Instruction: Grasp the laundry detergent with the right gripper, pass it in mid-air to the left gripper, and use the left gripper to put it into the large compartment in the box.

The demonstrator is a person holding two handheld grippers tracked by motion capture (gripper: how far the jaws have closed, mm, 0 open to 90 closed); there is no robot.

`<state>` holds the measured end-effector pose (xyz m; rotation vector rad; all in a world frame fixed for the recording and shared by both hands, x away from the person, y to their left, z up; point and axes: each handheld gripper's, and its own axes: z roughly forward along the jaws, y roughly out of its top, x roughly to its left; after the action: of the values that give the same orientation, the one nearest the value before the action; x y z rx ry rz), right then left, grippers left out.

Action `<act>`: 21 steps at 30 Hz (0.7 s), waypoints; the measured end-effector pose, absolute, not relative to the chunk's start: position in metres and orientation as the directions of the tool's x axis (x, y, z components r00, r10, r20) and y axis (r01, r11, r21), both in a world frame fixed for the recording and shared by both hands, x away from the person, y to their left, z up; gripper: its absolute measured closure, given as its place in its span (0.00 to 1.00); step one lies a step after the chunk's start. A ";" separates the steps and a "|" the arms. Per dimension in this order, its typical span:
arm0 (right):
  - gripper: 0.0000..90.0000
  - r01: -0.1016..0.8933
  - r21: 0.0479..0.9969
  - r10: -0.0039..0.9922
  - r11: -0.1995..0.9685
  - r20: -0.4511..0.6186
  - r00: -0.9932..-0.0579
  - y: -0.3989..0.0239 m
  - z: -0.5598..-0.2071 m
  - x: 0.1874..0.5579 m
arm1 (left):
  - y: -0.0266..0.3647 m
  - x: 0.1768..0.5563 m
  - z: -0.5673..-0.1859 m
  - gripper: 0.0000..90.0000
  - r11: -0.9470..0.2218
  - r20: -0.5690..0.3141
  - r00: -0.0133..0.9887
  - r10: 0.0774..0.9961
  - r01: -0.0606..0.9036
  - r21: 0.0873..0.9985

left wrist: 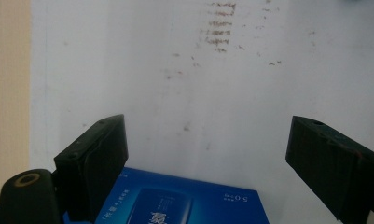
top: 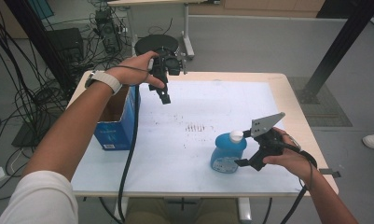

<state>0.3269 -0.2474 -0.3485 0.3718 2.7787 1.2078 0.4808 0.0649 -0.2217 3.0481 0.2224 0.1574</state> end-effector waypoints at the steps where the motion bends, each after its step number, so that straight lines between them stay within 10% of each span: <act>1: 0.04 0.189 0.729 0.258 0.658 0.018 -0.966 -0.247 -0.349 0.327 | 0.065 0.481 -0.222 0.15 -0.986 0.097 0.984 0.148 0.140 0.086; 21: 0.05 0.173 0.760 0.254 0.626 0.011 -0.967 -0.246 -0.356 0.327 | 0.066 0.480 -0.223 0.15 -0.985 0.097 0.983 0.154 0.145 0.092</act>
<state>0.3265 -0.2459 -0.3560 0.3611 2.7442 1.2677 0.4800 0.0660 -0.2235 3.0446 0.2296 0.1586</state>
